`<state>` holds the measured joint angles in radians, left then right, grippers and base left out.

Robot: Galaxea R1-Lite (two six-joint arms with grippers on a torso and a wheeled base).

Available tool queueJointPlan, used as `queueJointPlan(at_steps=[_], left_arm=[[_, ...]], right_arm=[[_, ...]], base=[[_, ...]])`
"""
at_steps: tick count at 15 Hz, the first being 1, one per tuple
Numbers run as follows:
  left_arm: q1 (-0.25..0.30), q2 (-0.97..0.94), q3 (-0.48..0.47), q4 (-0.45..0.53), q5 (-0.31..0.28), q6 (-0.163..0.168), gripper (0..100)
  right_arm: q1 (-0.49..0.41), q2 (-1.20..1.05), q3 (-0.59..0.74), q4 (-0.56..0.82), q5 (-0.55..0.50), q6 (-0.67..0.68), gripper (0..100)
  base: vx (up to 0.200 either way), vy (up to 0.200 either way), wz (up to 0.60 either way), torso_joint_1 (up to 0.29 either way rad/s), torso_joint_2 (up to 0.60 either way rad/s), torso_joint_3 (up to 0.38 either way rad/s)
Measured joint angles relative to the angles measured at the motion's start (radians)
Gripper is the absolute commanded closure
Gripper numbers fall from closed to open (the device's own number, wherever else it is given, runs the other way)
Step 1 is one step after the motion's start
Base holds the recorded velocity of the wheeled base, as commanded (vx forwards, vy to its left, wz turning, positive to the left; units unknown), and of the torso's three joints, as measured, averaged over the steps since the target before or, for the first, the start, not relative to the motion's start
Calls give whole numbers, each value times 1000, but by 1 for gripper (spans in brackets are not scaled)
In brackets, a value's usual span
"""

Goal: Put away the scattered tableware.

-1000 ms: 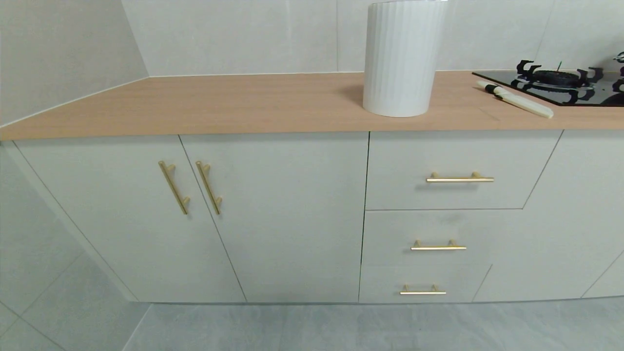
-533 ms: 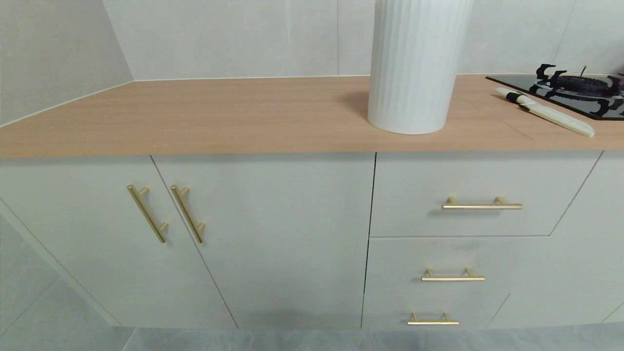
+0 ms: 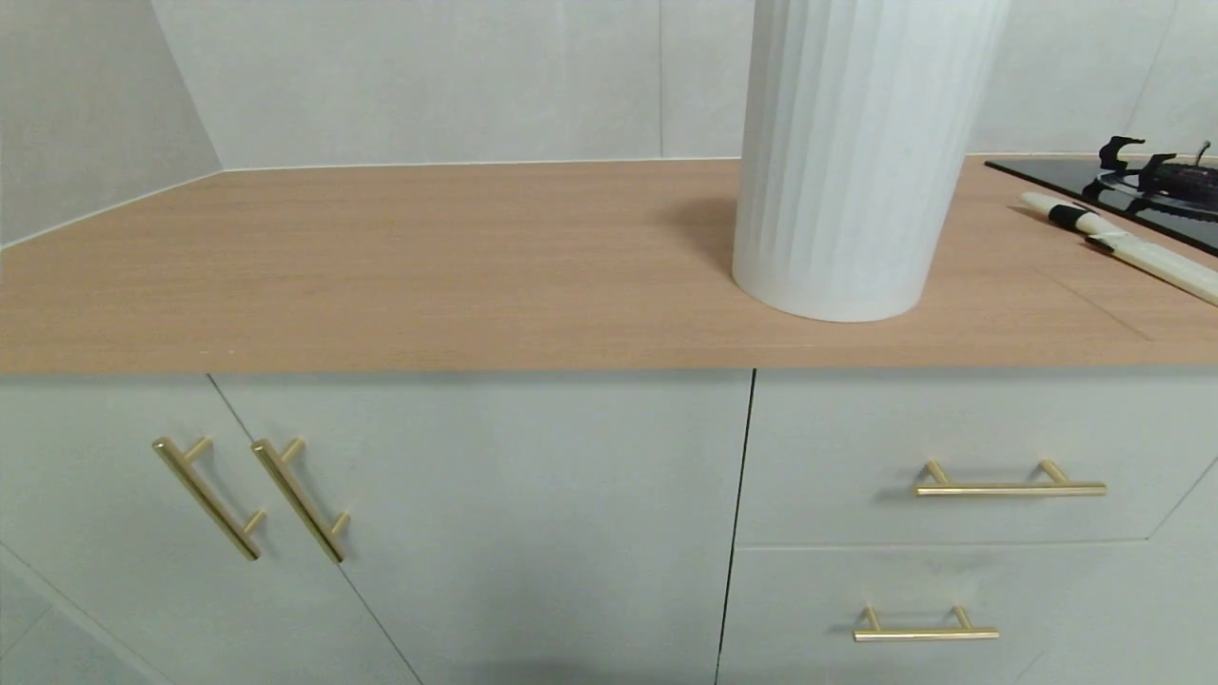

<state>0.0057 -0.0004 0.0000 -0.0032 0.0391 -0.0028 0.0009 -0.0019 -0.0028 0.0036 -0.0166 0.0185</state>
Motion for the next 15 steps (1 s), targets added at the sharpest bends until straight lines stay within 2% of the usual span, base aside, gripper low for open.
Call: queueJointPlan(at_steps=[8,15], left_arm=[[0,0,0,1,0,1,0],[0,0,0,0,0,-1,0]], right_arm=[[0,0,0,0,0,0,0],[1,1,0,0,0,1,0]], base=[[0,0,0,0,0,0],[-29,-200,0,4,2,1]])
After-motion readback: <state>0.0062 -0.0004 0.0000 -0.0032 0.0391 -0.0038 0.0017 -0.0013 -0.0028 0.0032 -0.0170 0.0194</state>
